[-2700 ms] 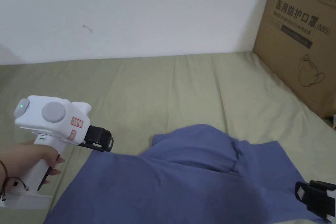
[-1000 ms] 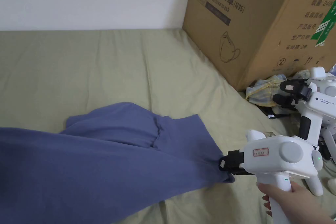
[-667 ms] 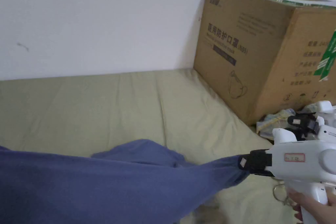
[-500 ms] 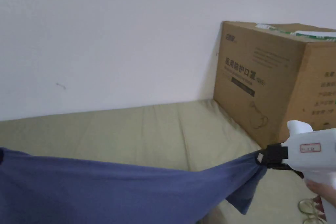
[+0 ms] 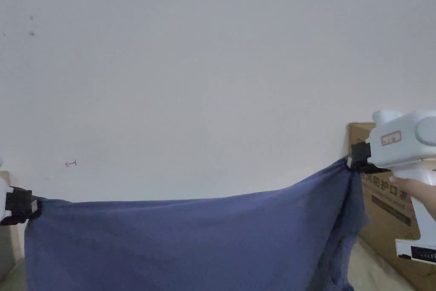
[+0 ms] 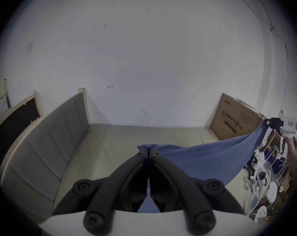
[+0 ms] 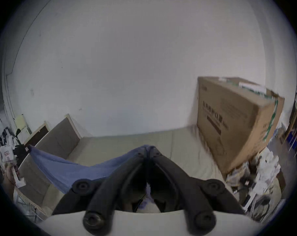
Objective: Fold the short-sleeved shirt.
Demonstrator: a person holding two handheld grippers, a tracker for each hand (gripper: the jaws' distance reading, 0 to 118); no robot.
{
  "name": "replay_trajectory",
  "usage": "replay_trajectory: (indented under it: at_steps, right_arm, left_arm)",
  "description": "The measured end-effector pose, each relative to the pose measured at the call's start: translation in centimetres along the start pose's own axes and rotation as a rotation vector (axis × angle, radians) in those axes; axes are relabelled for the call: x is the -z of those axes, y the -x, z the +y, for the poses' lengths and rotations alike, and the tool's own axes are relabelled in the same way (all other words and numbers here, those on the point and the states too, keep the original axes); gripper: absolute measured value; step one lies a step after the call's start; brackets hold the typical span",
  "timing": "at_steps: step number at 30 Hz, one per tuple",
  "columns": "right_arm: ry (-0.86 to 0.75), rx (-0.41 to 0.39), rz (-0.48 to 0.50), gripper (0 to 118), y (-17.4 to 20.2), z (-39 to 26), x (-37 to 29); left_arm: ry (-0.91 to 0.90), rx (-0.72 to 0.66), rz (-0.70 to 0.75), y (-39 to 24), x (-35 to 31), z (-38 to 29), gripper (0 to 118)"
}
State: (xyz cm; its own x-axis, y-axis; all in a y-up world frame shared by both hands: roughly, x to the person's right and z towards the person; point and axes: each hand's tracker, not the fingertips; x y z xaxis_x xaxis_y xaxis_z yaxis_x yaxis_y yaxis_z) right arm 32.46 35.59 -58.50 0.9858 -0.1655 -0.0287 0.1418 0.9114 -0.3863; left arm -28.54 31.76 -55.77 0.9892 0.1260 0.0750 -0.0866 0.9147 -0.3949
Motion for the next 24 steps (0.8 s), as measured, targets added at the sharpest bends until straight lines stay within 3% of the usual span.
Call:
replay_trajectory:
  at_steps: [3,8,13,24]
  right_arm:
    - [-0.040,-0.007,-0.016,2,1.2,3.7,1.2]
    - [-0.110,0.010,-0.047,2,2.4,8.4,3.3]
    - [-0.158,-0.047,-0.101,2,2.2,11.6,5.5]
    - [-0.165,-0.039,-0.164,2,0.0,11.0,11.4]
  left_arm:
    - [-0.024,-0.048,-0.011,0.6,1.0,2.2,0]
    - [-0.090,-0.015,0.009,0.3,3.7,4.9,0]
    - [-0.135,-0.037,0.019,-0.1,7.7,7.4,0]
    - [-0.196,-0.013,0.039,-2.4,16.1,8.4,0]
